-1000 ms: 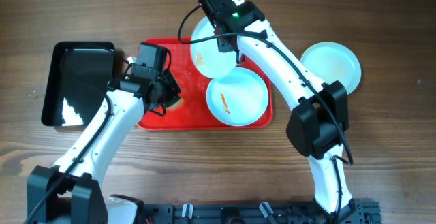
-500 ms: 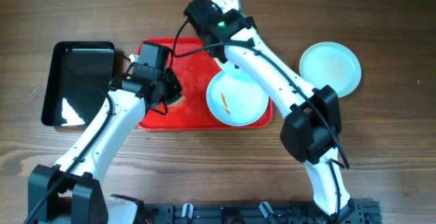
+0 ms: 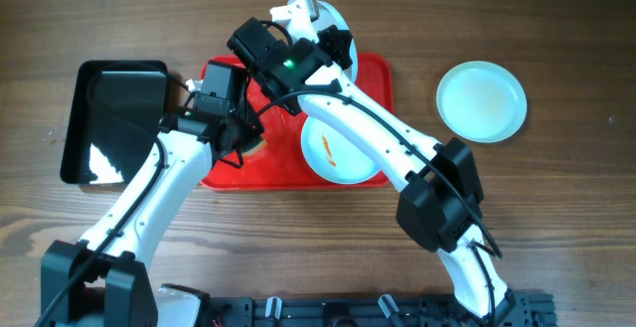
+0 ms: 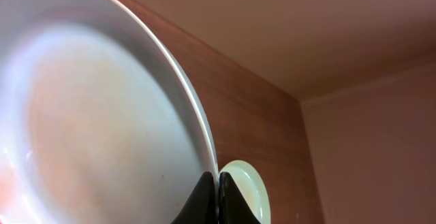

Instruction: Clean dirty plates on tray and stack at the side

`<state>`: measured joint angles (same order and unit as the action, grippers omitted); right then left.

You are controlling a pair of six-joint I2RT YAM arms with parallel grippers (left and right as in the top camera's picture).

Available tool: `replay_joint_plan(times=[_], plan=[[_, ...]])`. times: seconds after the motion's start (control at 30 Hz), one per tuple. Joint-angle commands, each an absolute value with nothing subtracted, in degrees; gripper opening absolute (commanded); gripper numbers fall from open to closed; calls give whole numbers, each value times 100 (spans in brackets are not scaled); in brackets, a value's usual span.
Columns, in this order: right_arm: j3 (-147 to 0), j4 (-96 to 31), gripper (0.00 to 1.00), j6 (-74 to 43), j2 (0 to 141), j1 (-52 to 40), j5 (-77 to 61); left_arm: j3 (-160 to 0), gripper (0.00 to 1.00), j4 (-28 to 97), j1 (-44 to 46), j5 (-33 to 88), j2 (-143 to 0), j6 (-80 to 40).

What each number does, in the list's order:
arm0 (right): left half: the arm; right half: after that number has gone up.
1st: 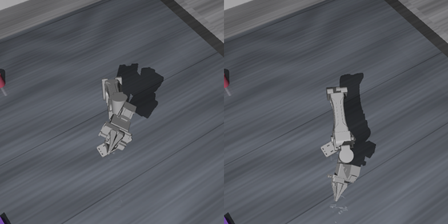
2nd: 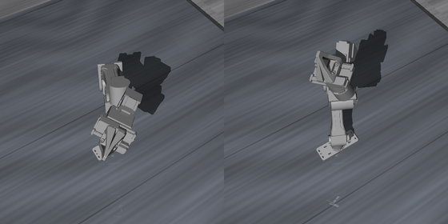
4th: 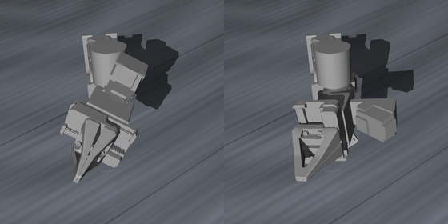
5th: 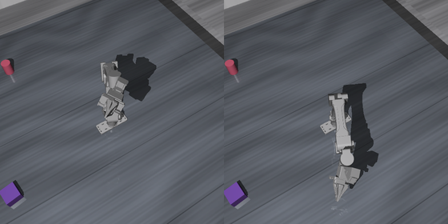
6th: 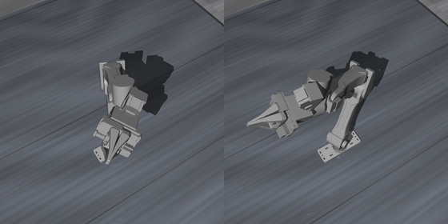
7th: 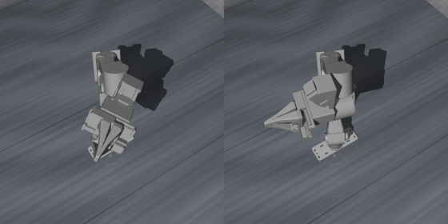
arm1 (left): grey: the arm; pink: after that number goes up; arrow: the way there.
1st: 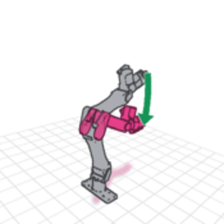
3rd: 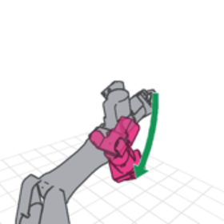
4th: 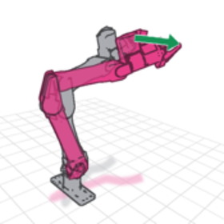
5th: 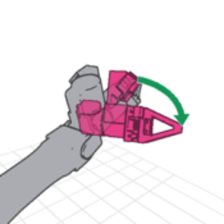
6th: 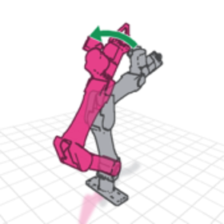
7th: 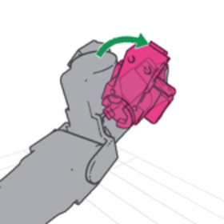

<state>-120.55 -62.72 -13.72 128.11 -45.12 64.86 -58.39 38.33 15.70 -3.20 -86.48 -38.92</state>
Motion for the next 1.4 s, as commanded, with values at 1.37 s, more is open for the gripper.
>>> replay_joint_plan(times=[1.37], plan=[[-12132, -6709, 4, -1656, 11262, -2381, 847, -5544, 4, 3640, 1597, -735, -8713, -3951]])
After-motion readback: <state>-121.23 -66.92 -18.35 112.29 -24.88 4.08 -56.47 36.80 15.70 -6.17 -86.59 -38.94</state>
